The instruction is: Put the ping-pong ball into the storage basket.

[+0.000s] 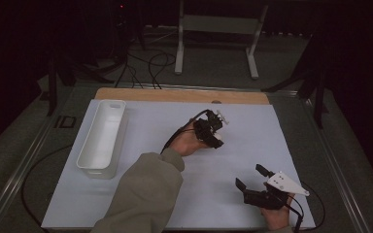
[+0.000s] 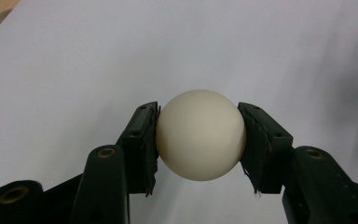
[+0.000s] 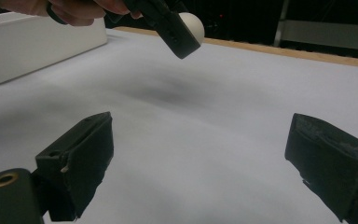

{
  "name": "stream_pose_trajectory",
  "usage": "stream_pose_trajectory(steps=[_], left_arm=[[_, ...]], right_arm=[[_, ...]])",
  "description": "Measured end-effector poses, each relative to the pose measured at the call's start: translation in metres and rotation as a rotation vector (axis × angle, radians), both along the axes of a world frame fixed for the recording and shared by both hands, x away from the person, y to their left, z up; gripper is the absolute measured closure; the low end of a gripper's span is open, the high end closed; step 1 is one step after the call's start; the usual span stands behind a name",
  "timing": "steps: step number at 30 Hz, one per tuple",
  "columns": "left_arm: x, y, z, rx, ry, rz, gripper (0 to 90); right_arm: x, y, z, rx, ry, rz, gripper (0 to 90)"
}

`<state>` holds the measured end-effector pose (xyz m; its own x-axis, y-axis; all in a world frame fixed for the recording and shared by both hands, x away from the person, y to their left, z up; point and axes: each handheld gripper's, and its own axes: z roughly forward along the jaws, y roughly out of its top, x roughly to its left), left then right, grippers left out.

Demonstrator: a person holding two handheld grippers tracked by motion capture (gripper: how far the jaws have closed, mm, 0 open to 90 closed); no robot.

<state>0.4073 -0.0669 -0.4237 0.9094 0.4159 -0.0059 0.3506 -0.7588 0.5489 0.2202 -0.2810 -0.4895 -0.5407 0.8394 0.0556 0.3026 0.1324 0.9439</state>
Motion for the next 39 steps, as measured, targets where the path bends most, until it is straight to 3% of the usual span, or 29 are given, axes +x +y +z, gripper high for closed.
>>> stream_pose_trajectory(steps=[39], left_arm=[[0.003,0.021,0.014,-0.005,-0.014,0.034,51.4]], right_arm=[[0.001,0.0,0.0,-0.001,-0.005,0.0,7.5]])
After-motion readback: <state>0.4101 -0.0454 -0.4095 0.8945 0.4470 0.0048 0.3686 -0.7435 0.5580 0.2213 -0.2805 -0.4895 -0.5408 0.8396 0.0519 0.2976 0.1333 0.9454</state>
